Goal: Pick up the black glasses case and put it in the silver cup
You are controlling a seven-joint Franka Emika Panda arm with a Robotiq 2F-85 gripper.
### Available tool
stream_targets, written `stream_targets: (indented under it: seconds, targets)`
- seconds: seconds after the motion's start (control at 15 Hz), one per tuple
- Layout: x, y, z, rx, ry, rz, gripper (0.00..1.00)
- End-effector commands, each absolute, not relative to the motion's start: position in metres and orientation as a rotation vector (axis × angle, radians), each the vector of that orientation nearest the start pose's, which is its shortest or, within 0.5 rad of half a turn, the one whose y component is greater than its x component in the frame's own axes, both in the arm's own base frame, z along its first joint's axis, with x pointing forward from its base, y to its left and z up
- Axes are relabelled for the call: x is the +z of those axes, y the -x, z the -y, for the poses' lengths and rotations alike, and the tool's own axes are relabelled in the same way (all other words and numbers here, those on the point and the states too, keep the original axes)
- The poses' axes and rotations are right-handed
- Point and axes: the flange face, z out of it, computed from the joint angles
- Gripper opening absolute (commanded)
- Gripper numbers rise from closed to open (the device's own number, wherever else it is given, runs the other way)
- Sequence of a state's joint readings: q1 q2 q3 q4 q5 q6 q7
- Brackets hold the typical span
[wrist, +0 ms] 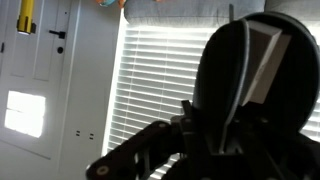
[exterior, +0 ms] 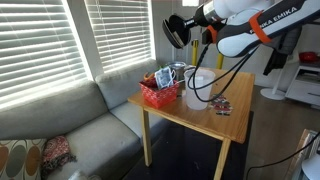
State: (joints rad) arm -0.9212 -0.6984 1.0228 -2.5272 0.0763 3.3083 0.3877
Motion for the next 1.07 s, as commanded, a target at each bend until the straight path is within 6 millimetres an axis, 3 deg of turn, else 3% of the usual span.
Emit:
stream_targets:
  seconds: [0.0, 0.47, 1.0]
  targets:
    - [0.52, -0.46, -0.117, -1.957, 2.764, -0.11, 0.03]
    - [0.488, -0.477, -0.116, -1.888, 2.854, -0.115, 0.03]
    - [0.469, -0.489, -0.126, -1.85, 2.862, -0.1, 0.03]
